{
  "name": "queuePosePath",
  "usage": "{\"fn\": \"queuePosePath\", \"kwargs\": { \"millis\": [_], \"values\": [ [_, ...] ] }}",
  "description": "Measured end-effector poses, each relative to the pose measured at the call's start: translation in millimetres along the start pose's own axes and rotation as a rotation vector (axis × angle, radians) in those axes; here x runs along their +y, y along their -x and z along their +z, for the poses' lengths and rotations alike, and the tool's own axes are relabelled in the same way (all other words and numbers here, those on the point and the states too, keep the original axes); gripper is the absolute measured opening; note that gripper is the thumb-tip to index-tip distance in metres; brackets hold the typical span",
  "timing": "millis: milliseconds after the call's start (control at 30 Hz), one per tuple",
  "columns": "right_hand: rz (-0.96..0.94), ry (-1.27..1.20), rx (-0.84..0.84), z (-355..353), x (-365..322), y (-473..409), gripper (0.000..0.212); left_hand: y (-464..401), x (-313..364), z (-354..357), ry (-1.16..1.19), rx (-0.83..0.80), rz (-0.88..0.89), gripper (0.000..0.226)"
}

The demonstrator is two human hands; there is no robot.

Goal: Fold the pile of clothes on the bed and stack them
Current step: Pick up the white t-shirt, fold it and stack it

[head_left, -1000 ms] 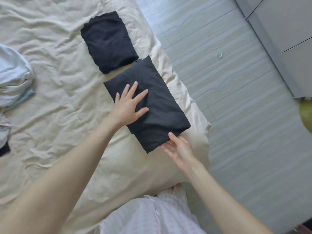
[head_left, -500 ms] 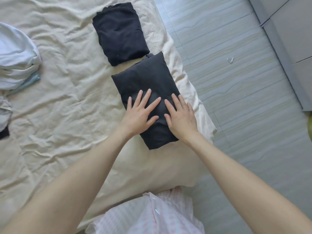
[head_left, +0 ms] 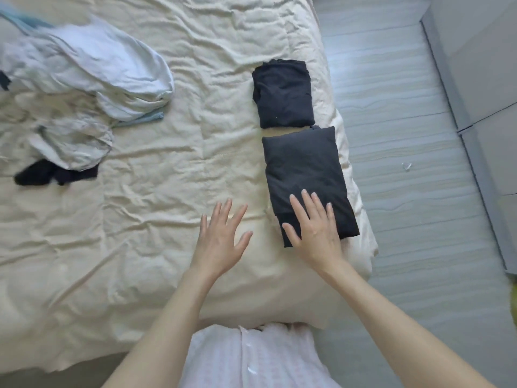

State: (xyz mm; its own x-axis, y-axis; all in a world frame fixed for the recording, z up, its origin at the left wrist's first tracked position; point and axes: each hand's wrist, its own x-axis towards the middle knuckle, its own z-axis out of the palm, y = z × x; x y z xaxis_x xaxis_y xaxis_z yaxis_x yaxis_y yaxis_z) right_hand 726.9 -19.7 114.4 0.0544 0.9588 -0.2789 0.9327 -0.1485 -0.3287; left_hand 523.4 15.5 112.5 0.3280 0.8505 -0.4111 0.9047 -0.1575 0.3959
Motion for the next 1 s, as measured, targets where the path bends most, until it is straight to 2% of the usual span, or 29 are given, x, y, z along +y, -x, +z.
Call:
{"fn": "queuePosePath", "kwargs": {
  "millis": [100,233,567,767,933,1000],
  "values": [
    [-0.117,-0.016,0.016,-9.5,-55.8,10.2,0.058,47.6,-39.7,-31.6,0.079,0.125,-0.136,0.058],
    [-0.285,-0.012,-0.001,-10.8,-149.1,29.8,0.058,122.3,-100.4,-70.8,0.135,0.277,-0.225,0.059],
    [-0.505,-0.072,-0.072,27.7,-357.9,93.0,0.056,291.5,-236.7,-117.1,0.240,0.403,-0.391,0.056],
    [-0.581,-0.018,-0.149,52.9,-414.6,89.6,0.054,334.0,-305.8,-123.4,0.273,0.387,-0.486,0.055],
    [-0.521,0.002,-0.185,74.5,-435.5,44.3,0.052,313.6,-354.7,-122.5,0.276,0.366,-0.526,0.055],
    [-0.499,0.023,-0.225,89.1,-442.9,16.9,0.051,295.2,-371.9,-114.2,0.294,0.305,-0.555,0.055]
  ]
}}
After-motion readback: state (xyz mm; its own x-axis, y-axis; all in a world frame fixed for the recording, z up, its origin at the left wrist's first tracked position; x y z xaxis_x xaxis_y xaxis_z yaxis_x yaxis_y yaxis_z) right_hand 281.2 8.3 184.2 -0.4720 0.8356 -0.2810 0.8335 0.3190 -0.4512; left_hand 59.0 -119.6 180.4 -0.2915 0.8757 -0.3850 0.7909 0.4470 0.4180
